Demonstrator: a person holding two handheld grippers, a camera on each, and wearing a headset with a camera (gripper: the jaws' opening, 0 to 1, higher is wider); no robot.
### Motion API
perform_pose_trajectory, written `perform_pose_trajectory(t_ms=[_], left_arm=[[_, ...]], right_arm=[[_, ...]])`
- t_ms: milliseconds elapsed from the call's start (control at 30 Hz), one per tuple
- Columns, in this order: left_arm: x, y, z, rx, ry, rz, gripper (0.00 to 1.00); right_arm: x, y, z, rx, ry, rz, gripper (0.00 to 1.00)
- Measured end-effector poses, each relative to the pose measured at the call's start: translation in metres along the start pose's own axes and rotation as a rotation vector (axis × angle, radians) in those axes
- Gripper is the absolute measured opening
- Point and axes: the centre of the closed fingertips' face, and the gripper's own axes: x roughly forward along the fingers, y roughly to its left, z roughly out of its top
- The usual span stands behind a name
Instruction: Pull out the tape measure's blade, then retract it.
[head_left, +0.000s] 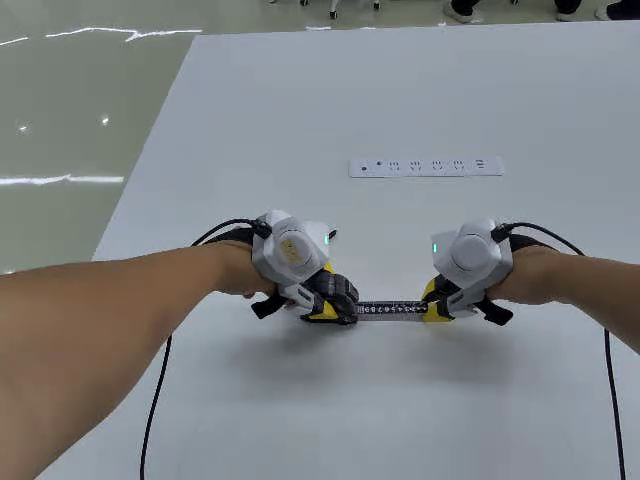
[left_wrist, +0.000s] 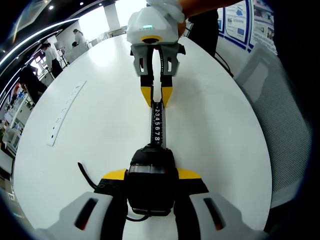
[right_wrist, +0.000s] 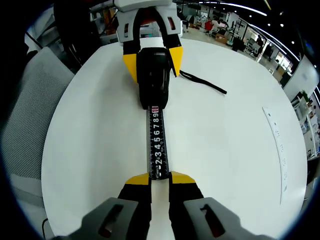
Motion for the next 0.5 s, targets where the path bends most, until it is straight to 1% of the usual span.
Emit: perform_pose_trajectory(t_ms=[233,500], left_arm=[[0.0,0.0,0.0,0.004,0.0,-0.001,0.3],[0.0,0.0,0.001,0.003,-0.001,-0.002,0.3]], right_arm=[[-0.003,-0.001,-0.008,0.008,0.01,-0.003,0.11],[-0.004,-0.001,-0.013,0.02,0.018,-0.003,0.11]])
